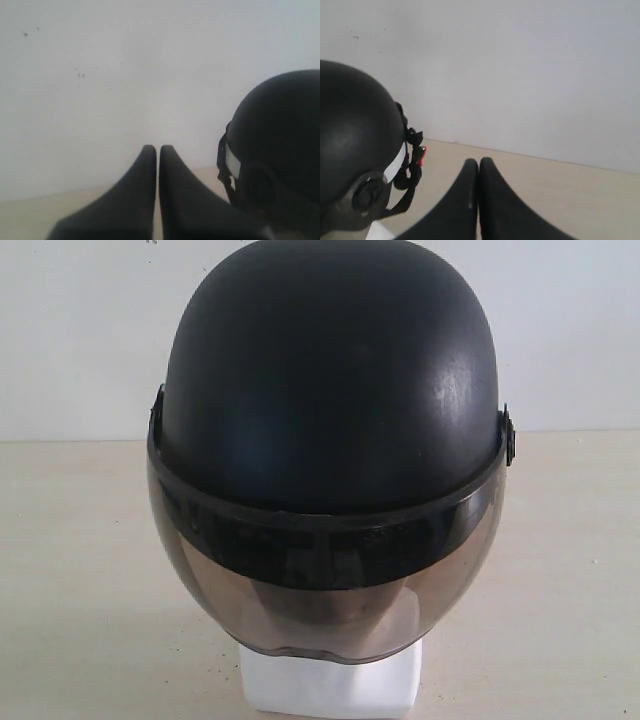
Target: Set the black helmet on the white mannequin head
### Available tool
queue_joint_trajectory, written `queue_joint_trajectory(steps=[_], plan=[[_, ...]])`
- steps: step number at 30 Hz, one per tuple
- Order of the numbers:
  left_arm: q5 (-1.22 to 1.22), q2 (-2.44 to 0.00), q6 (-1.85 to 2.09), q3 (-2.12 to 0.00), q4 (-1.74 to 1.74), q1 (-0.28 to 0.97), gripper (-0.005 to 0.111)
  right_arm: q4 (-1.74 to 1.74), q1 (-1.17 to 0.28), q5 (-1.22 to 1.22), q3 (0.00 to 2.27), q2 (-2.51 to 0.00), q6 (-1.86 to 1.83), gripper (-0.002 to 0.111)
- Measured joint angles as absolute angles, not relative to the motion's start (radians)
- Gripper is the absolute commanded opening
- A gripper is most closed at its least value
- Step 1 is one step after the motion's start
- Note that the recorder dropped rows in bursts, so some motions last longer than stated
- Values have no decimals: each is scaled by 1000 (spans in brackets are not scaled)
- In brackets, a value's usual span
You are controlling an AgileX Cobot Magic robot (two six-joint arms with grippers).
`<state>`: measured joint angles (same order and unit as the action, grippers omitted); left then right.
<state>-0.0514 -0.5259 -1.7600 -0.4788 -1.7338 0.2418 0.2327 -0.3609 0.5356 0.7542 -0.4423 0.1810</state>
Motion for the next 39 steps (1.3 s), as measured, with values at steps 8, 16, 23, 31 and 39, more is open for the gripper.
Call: queue_joint_trajectory(steps=[8,16,23,31,39], plan=[[-167,-436,-1768,-282,-1716,242,4,63,-361,339,390,-309,38,0],[-171,-436,-1768,-277,-1714,242,4,61,-361,338,381,-309,36,0],[-171,-436,-1768,-277,-1712,242,4,55,-361,338,381,-309,36,0],[-171,-436,-1768,-277,-1712,242,4,53,-358,332,381,-309,36,0],[-171,-436,-1769,-277,-1712,242,4,53,-109,317,371,-207,28,0]])
